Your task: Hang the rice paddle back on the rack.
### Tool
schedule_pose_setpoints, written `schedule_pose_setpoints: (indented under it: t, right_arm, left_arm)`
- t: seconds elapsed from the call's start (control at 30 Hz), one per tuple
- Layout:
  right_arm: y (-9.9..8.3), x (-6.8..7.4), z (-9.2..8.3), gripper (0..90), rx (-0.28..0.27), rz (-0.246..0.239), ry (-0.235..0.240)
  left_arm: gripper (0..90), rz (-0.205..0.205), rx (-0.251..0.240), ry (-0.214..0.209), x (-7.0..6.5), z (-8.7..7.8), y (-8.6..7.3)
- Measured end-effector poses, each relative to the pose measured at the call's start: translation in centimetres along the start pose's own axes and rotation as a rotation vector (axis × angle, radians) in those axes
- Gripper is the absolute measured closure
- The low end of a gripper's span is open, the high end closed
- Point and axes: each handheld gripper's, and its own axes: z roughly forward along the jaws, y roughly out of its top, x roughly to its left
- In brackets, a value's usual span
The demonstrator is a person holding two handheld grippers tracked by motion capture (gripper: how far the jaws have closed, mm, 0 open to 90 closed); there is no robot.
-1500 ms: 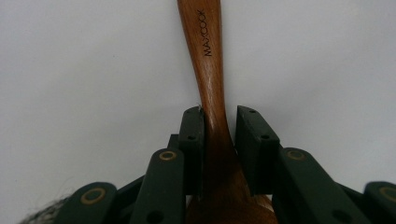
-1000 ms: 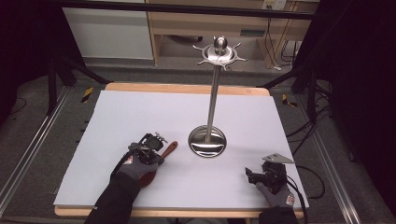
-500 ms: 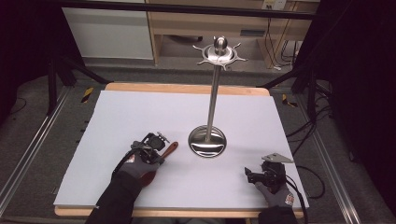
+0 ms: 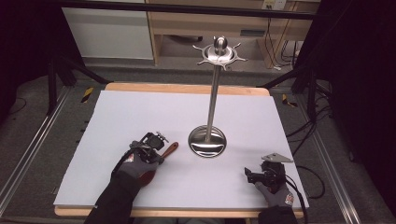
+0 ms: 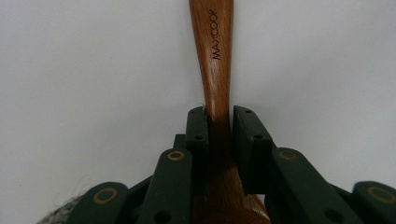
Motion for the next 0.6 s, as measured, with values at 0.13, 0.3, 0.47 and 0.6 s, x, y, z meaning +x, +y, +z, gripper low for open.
schedule_pose_setpoints:
  t: [0.13,0.3,0.47,0.6]
  right_arm:
    - [0.0,0.0,0.0,12.7,-0.001,-0.001,0.001]
    - [0.0,0.0,0.0,12.8,0.002,0.000,0.000]
    - [0.0,0.0,0.0,12.7,-0.001,0.001,-0.002]
    - [0.0,0.0,0.0,12.7,0.000,-0.001,-0.002]
  left_arm:
    - [76.3,-0.009,-0.026,-0.003,0.2,-0.6,-0.4]
    - [76.5,-0.019,-0.056,-0.001,0.6,-1.6,-1.0]
    - [76.7,-0.019,-0.100,-0.001,0.6,-2.6,-1.8]
    - [76.8,-0.025,-0.131,-0.009,0.7,-3.2,-2.5]
